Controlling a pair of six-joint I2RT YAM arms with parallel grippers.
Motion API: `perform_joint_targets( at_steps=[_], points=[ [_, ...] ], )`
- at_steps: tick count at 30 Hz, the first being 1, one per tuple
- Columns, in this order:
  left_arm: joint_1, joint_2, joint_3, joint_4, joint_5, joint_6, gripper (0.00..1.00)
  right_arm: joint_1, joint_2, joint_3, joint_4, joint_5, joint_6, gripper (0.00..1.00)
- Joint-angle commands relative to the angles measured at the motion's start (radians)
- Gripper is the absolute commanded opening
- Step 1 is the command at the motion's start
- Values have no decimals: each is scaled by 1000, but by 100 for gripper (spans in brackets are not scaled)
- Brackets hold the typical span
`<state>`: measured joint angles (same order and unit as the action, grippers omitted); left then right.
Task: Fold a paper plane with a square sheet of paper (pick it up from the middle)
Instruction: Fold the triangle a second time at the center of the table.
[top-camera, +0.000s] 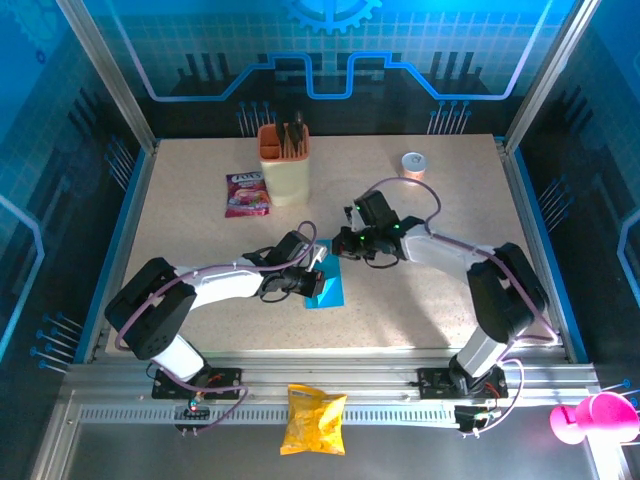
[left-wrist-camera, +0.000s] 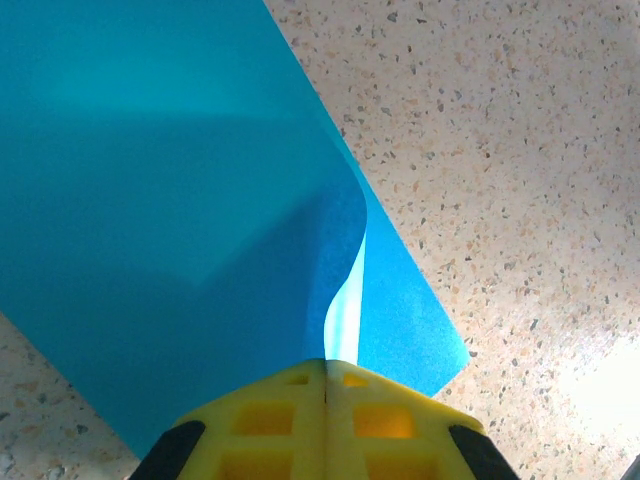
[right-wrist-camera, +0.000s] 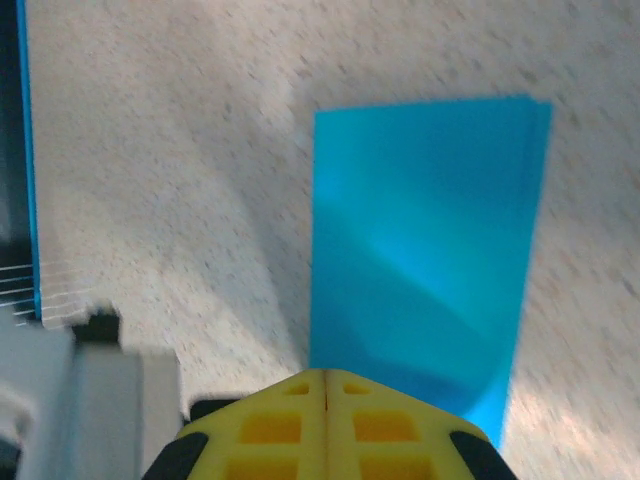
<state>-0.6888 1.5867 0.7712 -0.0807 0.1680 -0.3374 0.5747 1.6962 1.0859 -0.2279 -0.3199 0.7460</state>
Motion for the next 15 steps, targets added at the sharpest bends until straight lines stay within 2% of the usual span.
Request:
perform_joint_targets(
  at_steps=[1, 6, 15],
  points=[
    [9, 5, -13, 7, 25, 9, 0, 0, 115, 75, -48, -79, -53, 0],
    [10, 5, -18, 13, 24, 4, 0, 17, 240, 154, -41, -93, -43, 0],
    [14, 1, -4, -5, 20, 19, 0, 24, 356, 140, -13, -76, 28, 0]
  ],
)
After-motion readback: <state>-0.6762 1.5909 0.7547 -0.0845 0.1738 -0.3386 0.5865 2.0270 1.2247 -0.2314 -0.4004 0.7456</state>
